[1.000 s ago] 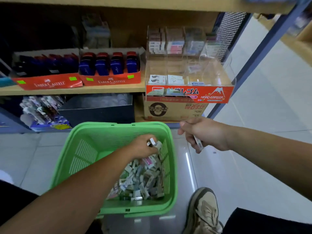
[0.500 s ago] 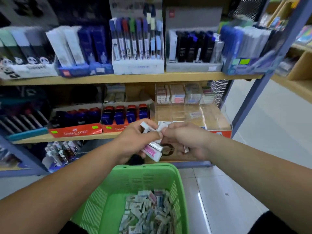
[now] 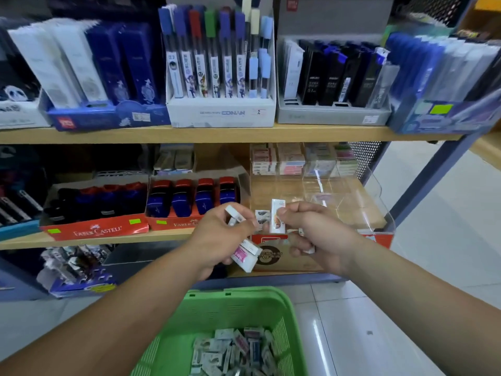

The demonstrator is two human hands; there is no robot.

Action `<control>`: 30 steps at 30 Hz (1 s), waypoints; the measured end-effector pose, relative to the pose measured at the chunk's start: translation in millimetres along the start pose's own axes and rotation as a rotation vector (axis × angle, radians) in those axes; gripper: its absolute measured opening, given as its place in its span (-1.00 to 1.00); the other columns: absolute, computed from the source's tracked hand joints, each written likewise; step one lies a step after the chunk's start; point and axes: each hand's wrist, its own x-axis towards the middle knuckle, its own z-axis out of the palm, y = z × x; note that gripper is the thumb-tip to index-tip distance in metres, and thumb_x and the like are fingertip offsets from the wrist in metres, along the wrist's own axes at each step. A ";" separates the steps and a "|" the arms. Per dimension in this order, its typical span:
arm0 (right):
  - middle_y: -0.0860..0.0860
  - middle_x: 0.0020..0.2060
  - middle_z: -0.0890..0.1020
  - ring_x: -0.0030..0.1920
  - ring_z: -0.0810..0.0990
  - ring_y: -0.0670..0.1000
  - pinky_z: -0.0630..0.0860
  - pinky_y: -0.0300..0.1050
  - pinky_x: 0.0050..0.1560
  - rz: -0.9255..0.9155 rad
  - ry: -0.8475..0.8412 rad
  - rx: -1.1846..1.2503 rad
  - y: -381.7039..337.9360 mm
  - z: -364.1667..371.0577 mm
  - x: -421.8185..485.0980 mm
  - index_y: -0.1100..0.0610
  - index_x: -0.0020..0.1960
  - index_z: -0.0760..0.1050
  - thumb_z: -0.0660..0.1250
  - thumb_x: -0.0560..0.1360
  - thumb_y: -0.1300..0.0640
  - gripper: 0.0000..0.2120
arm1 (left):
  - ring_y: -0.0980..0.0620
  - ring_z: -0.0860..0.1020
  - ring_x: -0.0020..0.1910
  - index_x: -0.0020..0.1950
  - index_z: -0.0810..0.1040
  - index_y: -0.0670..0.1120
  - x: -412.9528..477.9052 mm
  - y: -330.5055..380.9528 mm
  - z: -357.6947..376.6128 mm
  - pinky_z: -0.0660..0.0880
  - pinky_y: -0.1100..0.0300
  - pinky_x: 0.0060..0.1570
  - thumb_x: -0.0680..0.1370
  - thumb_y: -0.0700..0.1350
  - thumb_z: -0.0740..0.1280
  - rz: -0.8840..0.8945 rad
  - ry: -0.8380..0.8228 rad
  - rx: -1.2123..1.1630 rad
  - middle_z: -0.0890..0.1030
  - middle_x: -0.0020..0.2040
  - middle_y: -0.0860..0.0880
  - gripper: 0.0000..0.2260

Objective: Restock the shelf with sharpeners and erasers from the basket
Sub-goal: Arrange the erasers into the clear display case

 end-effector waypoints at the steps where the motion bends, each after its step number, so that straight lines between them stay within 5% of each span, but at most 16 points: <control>1: 0.26 -0.02 0.53 -0.55 0.26 -0.03 0.41 -0.15 -0.43 0.001 0.000 -0.005 -0.9 -0.3 2.5 0.17 0.07 0.55 0.41 0.61 0.15 -0.89 | 0.05 0.56 -0.38 -0.01 0.64 0.08 3.6 1.2 2.2 0.33 0.22 -0.48 0.60 -0.04 0.44 0.000 0.004 -0.005 0.63 -0.22 -0.01 -0.98; 9: 0.16 -0.19 0.50 -0.51 0.24 -0.01 0.30 -0.09 -0.36 -0.078 0.071 0.018 0.9 -2.4 5.9 0.13 0.04 0.68 0.52 0.54 0.10 -0.87 | -0.07 0.56 -0.30 0.00 0.63 0.09 12.2 3.2 14.2 0.39 0.03 -0.28 0.57 0.09 0.47 -0.011 -0.133 -0.154 0.63 -0.27 -0.01 -0.89; 13: 0.02 -0.23 0.62 -0.51 0.34 -0.05 0.38 -0.12 -0.37 -0.132 0.096 -0.021 0.2 -1.9 2.1 0.06 0.04 0.72 0.52 0.54 0.10 -0.91 | 0.01 0.53 -0.41 0.03 0.60 0.01 11.1 3.8 16.3 0.33 0.19 -0.43 0.57 0.05 0.48 0.010 -0.114 -0.108 0.53 -0.36 0.04 -0.84; 19: -0.11 -0.15 0.65 -0.43 0.56 -0.32 0.40 -0.43 -0.46 -0.294 0.341 -0.325 -0.9 -6.5 20.0 0.06 0.09 0.70 0.47 0.58 0.21 -0.88 | 0.12 0.52 -0.50 0.06 0.64 0.01 13.3 4.6 4.0 0.31 0.26 -0.55 0.61 -0.06 0.43 0.018 0.065 -0.147 0.60 -0.37 0.05 -0.95; 22: -0.18 -0.16 0.68 -0.35 0.61 -0.30 0.46 -0.44 -0.32 -0.274 0.313 -0.491 -0.5 -5.4 31.1 0.05 0.11 0.70 0.55 0.52 0.17 -0.83 | 0.15 0.51 -0.54 0.07 0.62 -0.05 13.4 1.5 0.9 0.33 0.28 -0.59 0.62 -0.12 0.41 0.008 0.137 -0.181 0.59 -0.35 0.02 -0.95; 25: -0.22 -0.17 0.70 -0.16 0.64 -0.23 0.51 -0.30 -0.15 -0.279 0.325 -0.726 -4.0 0.3 42.3 -0.09 -0.06 0.71 0.59 0.48 0.06 -0.90 | 0.19 0.53 -0.54 0.08 0.62 -0.08 15.8 -0.6 1.0 0.35 0.32 -0.61 0.62 -0.15 0.41 0.008 0.165 -0.205 0.60 -0.29 -0.01 -0.95; 30: -0.20 -0.23 0.72 -0.16 0.69 -0.10 0.67 -0.02 -0.02 -0.239 0.250 -0.884 1.8 9.4 63.1 -0.13 -0.21 0.71 0.62 0.43 0.02 -0.89 | 0.18 0.54 -0.48 0.05 0.64 -0.03 18.7 -6.9 3.2 0.36 0.35 -0.57 0.60 -0.11 0.45 0.045 0.153 -0.190 0.60 -0.29 0.00 -0.95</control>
